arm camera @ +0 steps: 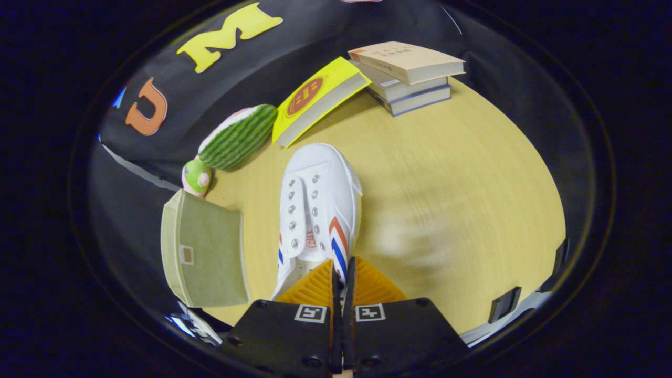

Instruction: Open the storage box then place both shoes into the box .Put the left shoe in first, then the right shoe, with the right side of both shoes facing outward in a uniform manner.

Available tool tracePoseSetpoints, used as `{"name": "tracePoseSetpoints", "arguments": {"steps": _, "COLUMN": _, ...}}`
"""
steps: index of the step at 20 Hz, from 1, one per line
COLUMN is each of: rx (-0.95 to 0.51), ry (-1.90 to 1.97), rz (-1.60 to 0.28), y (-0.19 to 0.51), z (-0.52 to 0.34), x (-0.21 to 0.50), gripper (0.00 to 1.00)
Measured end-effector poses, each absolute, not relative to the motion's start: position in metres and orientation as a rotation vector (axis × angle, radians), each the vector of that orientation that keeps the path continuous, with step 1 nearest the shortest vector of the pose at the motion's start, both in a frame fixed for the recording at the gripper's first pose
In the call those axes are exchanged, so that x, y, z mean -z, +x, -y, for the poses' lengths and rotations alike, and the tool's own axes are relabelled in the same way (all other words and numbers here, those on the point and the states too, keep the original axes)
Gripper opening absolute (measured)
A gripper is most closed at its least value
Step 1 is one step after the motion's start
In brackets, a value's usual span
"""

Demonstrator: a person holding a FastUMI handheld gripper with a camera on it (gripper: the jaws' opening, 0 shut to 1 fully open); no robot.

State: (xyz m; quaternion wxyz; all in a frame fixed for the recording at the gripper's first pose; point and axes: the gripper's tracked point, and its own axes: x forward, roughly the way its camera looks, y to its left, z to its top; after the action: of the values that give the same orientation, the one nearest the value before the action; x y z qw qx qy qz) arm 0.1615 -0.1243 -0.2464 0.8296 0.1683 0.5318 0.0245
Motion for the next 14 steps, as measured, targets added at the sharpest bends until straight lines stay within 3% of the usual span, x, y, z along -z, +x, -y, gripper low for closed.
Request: {"name": "tracePoseSetpoints", "arguments": {"steps": 14, "rx": -0.31, "ry": 0.417, "rz": -0.964, "y": 0.128, "z": -0.103, "x": 0.126, "gripper": 0.06}}
